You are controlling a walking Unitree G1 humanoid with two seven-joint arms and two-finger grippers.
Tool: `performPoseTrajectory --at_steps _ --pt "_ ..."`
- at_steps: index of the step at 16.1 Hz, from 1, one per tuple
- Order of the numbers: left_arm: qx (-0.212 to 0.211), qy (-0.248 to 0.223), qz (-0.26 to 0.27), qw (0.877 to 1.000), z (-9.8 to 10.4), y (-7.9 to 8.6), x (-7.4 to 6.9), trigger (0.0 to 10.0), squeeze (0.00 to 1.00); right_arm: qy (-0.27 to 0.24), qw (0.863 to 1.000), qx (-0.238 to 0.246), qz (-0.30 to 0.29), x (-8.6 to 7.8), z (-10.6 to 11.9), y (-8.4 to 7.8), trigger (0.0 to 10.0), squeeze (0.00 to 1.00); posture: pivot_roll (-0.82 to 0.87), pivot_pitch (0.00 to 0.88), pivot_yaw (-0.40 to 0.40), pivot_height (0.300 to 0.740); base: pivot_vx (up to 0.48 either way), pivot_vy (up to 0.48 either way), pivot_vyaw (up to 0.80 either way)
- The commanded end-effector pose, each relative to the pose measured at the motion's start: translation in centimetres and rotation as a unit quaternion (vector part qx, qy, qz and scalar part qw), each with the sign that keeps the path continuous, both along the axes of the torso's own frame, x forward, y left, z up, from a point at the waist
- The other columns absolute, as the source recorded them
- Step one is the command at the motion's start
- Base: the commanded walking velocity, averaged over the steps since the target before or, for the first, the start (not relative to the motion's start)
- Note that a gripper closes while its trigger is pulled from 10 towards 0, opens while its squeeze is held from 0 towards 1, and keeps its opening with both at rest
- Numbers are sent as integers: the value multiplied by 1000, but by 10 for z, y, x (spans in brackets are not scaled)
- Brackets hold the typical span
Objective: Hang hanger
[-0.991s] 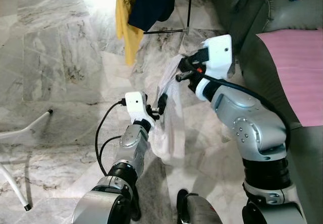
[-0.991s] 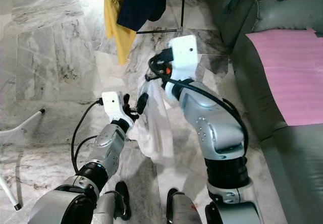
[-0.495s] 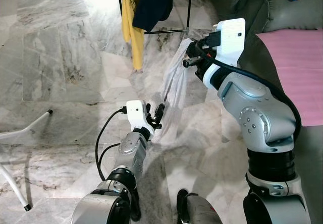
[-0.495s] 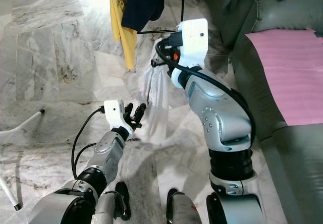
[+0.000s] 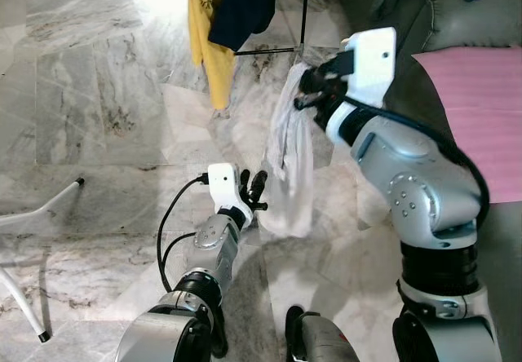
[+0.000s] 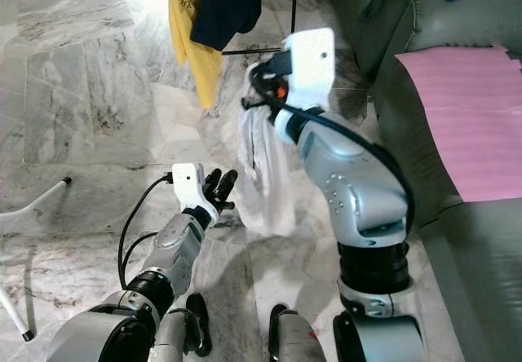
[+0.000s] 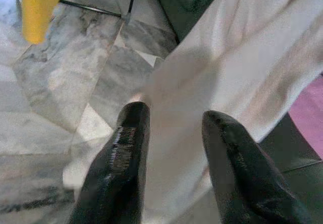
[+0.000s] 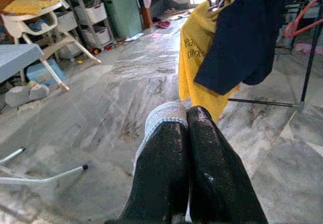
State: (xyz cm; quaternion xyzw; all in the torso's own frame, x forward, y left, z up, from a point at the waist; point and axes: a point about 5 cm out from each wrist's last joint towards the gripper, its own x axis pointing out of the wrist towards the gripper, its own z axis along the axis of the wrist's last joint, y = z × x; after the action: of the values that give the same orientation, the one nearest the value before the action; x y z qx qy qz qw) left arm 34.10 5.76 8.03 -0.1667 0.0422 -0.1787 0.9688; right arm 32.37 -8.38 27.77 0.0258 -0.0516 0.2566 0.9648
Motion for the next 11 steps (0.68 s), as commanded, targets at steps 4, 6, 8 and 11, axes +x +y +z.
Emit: performPoseTrajectory --at_steps 4,6,8,11 --pt "59 -87 -25 994 11 -14 -8 10000 1000 -35 999 -17 13 -1 -18 10 0 0 -206 257 0 740 0 0 0" --pt "87 -85 3 993 5 4 -8 10000 1000 -37 999 -11 14 1 -24 10 0 0 -168 255 4 740 0 0 0" --pt "107 -77 20 991 -4 22 -11 10000 1000 -43 999 22 16 4 -27 9 0 0 -130 255 11 740 0 0 0" --pt "131 -54 33 989 -17 35 -16 10000 1000 -52 995 77 42 6 -20 22 0 0 -134 257 4 740 0 0 0"
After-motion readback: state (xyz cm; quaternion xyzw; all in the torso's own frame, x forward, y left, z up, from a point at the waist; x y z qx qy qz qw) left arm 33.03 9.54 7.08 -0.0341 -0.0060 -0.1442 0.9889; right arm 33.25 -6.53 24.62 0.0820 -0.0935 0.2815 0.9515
